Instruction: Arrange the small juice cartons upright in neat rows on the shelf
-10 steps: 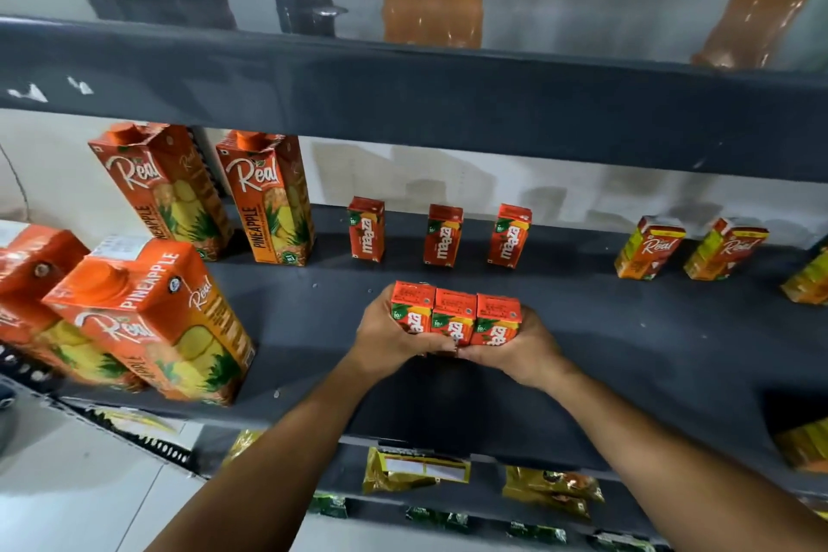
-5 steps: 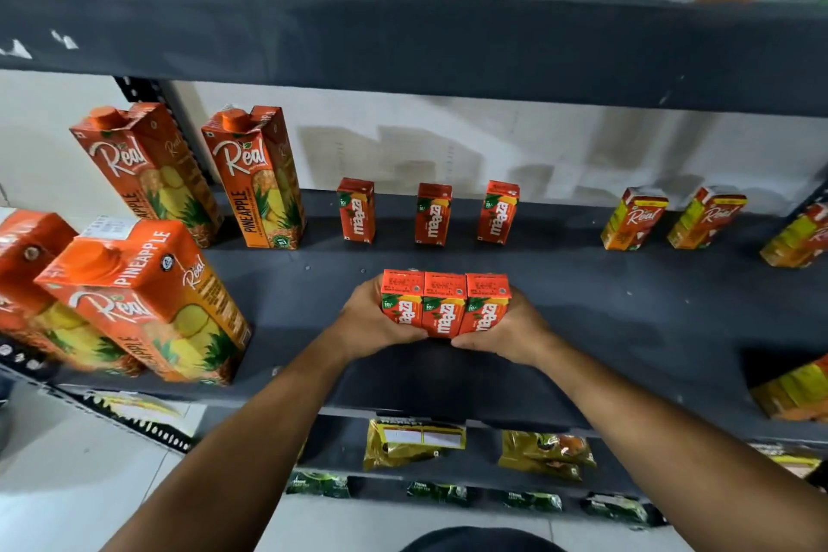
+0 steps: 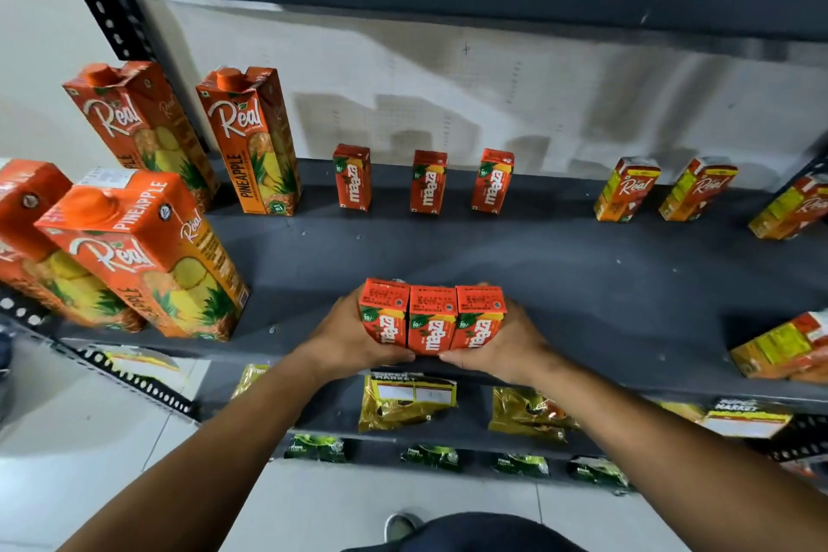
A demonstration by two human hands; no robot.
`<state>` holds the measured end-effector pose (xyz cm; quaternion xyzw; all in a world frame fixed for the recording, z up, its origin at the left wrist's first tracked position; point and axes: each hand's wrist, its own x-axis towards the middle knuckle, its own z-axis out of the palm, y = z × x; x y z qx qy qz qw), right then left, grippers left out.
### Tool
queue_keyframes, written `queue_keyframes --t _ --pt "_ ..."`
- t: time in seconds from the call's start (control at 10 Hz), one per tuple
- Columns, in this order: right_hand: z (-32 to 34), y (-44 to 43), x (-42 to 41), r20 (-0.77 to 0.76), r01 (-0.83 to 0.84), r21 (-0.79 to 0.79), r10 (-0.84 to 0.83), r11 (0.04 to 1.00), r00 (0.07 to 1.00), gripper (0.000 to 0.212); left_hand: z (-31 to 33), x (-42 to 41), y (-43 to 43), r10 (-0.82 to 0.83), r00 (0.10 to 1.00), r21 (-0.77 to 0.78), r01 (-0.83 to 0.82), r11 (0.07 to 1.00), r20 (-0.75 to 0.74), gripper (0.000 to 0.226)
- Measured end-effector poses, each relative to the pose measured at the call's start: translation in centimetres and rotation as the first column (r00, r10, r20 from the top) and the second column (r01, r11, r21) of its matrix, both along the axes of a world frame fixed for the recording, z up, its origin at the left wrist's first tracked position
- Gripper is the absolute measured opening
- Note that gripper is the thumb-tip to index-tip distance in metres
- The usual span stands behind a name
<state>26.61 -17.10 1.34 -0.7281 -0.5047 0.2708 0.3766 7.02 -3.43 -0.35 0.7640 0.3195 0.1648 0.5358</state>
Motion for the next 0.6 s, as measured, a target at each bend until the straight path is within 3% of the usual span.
queue_keyframes --t 0.4,0.5,0.6 --pt "-0.4 -0.4 -0.3 0.033 -0.021 0.016 0.021 1.000 0.999 0.064 -0.6 0.0 -0.2 0.061 0.995 0.020 -0.060 0.998 -0.080 0.091" --pt "0.0 -0.5 -0.2 0.004 -0.049 0.004 0.049 0.999 0.999 0.082 0.1 0.0 -0.4 0.043 0.997 0.024 -0.042 0.999 -0.059 0.098" --pt "0.8 -2.2 0.1 -0.133 -0.063 0.069 0.072 0.996 0.988 0.133 1.3 -0.8 -1.3 0.024 0.996 -0.003 -0.024 1.000 0.082 0.112"
